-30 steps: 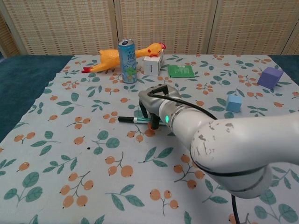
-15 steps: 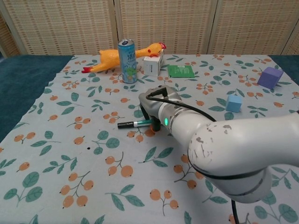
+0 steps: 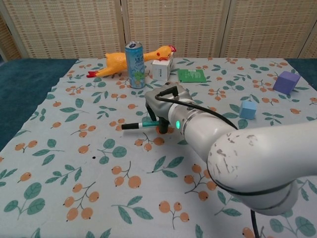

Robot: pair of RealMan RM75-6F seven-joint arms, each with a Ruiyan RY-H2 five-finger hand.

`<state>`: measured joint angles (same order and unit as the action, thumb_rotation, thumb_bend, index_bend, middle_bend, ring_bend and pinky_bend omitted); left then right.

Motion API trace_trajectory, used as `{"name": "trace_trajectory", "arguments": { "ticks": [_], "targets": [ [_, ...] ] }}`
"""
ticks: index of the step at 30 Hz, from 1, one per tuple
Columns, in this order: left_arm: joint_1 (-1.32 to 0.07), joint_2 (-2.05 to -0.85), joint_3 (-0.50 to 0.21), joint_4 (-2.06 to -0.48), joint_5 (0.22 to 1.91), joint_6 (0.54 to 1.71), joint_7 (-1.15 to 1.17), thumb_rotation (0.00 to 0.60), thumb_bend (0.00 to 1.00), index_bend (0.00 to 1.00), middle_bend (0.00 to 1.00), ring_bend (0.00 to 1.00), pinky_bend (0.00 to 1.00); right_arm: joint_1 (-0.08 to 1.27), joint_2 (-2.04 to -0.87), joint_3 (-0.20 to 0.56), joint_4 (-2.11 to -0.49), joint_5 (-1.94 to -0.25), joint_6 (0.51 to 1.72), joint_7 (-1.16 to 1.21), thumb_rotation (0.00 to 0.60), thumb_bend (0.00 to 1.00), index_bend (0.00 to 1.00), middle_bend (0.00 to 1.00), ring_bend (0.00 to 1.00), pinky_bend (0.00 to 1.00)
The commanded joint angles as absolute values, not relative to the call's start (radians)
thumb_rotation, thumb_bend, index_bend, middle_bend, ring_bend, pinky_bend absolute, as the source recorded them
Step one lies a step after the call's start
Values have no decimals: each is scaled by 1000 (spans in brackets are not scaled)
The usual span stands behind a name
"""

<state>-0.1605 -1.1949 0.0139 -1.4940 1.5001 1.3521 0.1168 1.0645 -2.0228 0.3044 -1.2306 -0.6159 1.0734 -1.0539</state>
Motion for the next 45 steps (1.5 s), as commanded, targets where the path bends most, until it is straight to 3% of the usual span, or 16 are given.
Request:
{"name": "trace_trajectory", "arguments": {
  "ticks": [1, 6, 11, 17, 22, 24, 29, 32, 45],
  "targets": [
    [-159, -1199, 17, -1488, 1522, 1370, 105, 600, 436, 0, 0, 0, 153, 1006, -1968, 292, -1306, -690, 1085, -931, 600, 330, 864, 722, 355, 0],
    [-173, -1232, 21, -1460, 1576, 1388, 54, 600, 442, 0, 7, 1, 209, 940, -1879, 263, -1398, -813, 1109, -797, 600, 334, 911, 768, 392, 0],
    [-238, -1224, 16, -1518, 1621, 1328, 9, 600, 441, 23, 101, 73, 321, 907, -1810, 255, -1446, -836, 1092, -740, 600, 334, 915, 771, 395, 0],
    [-318, -1254, -48, -1625, 1559, 1233, 211, 600, 442, 105, 239, 196, 453, 922, -1775, 252, -1445, -827, 1050, -756, 600, 334, 915, 771, 395, 0],
    [-375, -1356, -108, -1664, 1505, 1211, 415, 600, 442, 152, 328, 287, 537, 956, -1787, 255, -1442, -799, 1032, -805, 600, 334, 915, 771, 395, 0],
    [-394, -1392, -123, -1674, 1484, 1201, 470, 600, 441, 167, 399, 345, 578, 971, -1801, 257, -1439, -785, 1029, -825, 600, 334, 915, 771, 395, 0],
    [-448, -1500, -167, -1626, 1417, 1183, 626, 600, 438, 247, 694, 630, 767, 1008, -1845, 272, -1444, -750, 1038, -864, 600, 334, 915, 771, 395, 0],
    [-470, -1549, -184, -1598, 1363, 1170, 680, 600, 421, 281, 776, 690, 813, 1026, -1873, 279, -1432, -732, 1052, -886, 600, 334, 915, 771, 395, 0],
    [-519, -1634, -186, -1532, 1322, 1201, 786, 600, 373, 330, 823, 729, 852, 1061, -1930, 304, -1395, -678, 1083, -915, 600, 334, 915, 771, 395, 0]
  ]
}}
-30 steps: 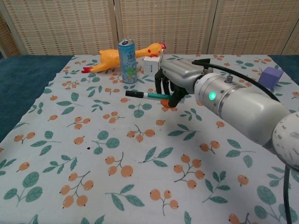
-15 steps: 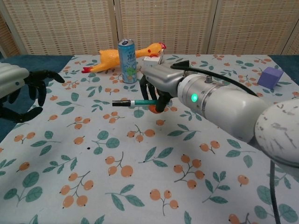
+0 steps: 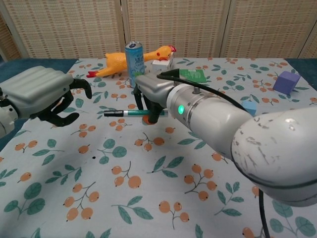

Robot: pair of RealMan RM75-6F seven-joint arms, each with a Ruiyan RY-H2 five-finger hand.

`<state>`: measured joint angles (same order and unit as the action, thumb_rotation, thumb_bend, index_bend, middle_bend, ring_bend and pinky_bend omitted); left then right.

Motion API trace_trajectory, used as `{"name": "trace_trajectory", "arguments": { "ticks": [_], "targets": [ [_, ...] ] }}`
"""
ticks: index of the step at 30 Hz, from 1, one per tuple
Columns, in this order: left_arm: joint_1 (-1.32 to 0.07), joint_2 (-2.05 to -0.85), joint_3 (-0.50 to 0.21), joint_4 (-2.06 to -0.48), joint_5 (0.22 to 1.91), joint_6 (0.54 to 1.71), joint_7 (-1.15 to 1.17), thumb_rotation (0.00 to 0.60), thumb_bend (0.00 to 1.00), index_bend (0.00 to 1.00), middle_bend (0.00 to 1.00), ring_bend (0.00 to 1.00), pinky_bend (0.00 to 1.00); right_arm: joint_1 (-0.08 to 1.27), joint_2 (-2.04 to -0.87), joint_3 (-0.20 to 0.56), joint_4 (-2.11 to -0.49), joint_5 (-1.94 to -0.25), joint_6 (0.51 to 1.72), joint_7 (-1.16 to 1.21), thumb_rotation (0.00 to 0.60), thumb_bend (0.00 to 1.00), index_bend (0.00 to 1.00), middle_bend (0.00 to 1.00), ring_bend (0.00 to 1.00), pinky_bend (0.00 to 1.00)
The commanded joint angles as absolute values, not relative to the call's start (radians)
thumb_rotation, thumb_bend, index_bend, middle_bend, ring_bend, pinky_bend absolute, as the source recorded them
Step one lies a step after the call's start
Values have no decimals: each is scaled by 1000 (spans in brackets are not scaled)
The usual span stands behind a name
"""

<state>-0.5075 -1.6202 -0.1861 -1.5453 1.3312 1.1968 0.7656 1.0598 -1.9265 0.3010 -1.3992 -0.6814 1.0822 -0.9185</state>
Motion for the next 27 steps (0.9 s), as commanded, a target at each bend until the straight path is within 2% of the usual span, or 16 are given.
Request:
{"name": "trace_trajectory", "arguments": {
  "ticks": [1, 15, 21, 27],
  "targets": [
    [-522, -1641, -186, -1527, 1317, 1203, 795, 600, 369, 330, 824, 730, 853, 1063, -1934, 306, -1390, -674, 1084, -914, 600, 334, 915, 771, 395, 0],
    [-572, -1712, -174, -1456, 1275, 1207, 916, 600, 367, 364, 845, 743, 867, 1070, -1931, 322, -1405, -661, 1096, -909, 600, 335, 915, 771, 395, 0],
    [-582, -1733, -169, -1421, 1286, 1223, 900, 600, 366, 451, 863, 760, 884, 1072, -1928, 314, -1410, -661, 1100, -912, 600, 333, 915, 771, 395, 0],
    [-589, -1749, -162, -1392, 1299, 1231, 874, 600, 368, 473, 868, 767, 893, 1077, -1943, 306, -1400, -657, 1101, -917, 600, 334, 915, 771, 395, 0]
  ]
}}
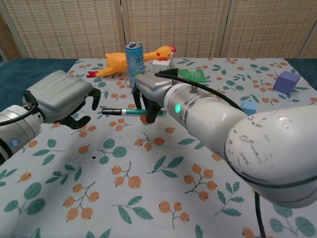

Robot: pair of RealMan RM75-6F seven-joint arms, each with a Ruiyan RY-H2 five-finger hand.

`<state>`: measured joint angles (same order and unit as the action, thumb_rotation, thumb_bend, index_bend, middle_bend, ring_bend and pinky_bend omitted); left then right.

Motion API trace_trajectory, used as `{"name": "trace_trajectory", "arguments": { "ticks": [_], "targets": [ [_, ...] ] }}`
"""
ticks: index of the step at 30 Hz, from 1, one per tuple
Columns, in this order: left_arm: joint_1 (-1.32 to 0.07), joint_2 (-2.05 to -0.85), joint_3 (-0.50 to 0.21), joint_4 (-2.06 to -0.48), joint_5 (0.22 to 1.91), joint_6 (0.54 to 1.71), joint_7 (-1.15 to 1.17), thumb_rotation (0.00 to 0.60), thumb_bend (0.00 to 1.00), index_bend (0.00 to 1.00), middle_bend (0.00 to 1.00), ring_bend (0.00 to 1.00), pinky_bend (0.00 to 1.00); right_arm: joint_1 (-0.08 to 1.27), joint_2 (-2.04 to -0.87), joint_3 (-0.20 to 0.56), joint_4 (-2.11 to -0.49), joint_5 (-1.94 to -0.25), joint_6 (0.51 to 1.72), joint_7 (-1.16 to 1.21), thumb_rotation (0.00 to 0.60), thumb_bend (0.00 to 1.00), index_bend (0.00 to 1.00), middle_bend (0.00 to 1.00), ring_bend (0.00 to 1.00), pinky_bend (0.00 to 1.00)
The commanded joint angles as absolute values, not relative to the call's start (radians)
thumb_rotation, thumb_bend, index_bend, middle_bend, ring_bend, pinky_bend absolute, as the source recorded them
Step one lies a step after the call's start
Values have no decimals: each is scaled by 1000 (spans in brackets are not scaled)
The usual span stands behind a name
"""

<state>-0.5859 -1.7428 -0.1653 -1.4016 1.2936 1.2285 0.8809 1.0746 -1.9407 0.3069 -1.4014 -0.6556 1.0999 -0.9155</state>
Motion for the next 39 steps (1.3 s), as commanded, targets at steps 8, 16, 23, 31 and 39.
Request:
{"name": "trace_trajectory", "arguments": {
  "ticks": [8, 16, 23, 31, 39],
  "targets": [
    [-595, -1757, -158, -1394, 1294, 1233, 867, 600, 366, 459, 874, 768, 895, 1087, -1962, 311, -1393, -652, 1109, -928, 600, 334, 914, 771, 395, 0],
    [-599, -1757, -154, -1411, 1292, 1235, 862, 600, 371, 457, 873, 768, 895, 1094, -1984, 317, -1379, -655, 1118, -928, 600, 334, 913, 771, 395, 0],
    [-604, -1757, -150, -1421, 1289, 1235, 864, 600, 363, 459, 873, 768, 895, 1098, -2000, 324, -1365, -660, 1125, -928, 600, 334, 911, 771, 395, 0],
    [-608, -1763, -150, -1422, 1283, 1234, 855, 600, 360, 461, 873, 768, 895, 1095, -2009, 328, -1354, -663, 1123, -922, 600, 334, 911, 771, 395, 0],
    [-612, -1769, -152, -1407, 1286, 1237, 833, 600, 360, 486, 876, 771, 899, 1093, -2014, 326, -1353, -667, 1122, -927, 600, 334, 911, 771, 395, 0]
  ]
}}
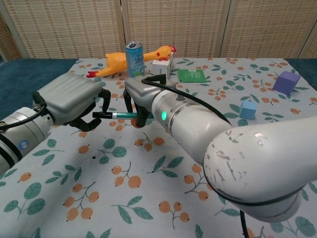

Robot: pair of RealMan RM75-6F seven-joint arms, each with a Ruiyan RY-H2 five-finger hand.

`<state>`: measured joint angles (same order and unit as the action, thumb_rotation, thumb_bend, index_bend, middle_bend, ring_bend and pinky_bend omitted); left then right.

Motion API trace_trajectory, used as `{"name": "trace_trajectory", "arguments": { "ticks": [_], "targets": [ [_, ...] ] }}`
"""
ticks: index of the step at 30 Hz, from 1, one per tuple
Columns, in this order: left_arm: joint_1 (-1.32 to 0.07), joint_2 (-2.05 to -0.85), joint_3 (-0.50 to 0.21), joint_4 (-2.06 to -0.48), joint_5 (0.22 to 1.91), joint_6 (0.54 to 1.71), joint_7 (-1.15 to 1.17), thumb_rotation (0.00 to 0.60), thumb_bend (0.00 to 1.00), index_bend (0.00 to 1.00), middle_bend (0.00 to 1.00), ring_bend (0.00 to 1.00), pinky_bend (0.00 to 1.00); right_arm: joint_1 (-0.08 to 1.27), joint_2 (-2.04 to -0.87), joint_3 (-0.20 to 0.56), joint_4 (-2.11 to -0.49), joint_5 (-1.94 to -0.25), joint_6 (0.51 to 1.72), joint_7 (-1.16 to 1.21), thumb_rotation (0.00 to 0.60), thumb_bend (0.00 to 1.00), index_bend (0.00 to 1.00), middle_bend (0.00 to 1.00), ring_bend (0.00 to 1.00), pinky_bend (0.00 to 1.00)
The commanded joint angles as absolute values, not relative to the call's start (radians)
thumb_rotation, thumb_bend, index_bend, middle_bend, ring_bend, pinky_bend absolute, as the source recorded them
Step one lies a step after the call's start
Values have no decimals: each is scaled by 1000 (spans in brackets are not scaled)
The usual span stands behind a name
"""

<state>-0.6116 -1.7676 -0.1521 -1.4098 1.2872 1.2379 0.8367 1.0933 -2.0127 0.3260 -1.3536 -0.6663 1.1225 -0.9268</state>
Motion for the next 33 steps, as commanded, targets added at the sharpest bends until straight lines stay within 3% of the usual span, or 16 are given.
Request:
{"name": "trace_trajectory", "arguments": {
  "ticks": [1, 12, 19, 33],
  "targets": [
    [-612, -1769, -152, -1405, 1284, 1236, 832, 600, 361, 490, 876, 771, 899, 1094, -2015, 326, -1352, -667, 1122, -928, 600, 334, 911, 771, 395, 0],
    [-616, -1769, -146, -1396, 1292, 1237, 816, 600, 384, 580, 903, 771, 900, 1095, -2025, 331, -1347, -669, 1123, -935, 600, 334, 911, 771, 395, 0],
    [-619, -1788, -134, -1356, 1347, 1272, 800, 600, 592, 742, 997, 784, 917, 1094, -2030, 333, -1346, -672, 1123, -934, 600, 334, 910, 771, 395, 0],
    [-617, -1782, -129, -1346, 1366, 1254, 733, 600, 721, 797, 1000, 802, 919, 1091, -2031, 339, -1348, -675, 1122, -935, 600, 334, 911, 771, 400, 0]
  ]
}}
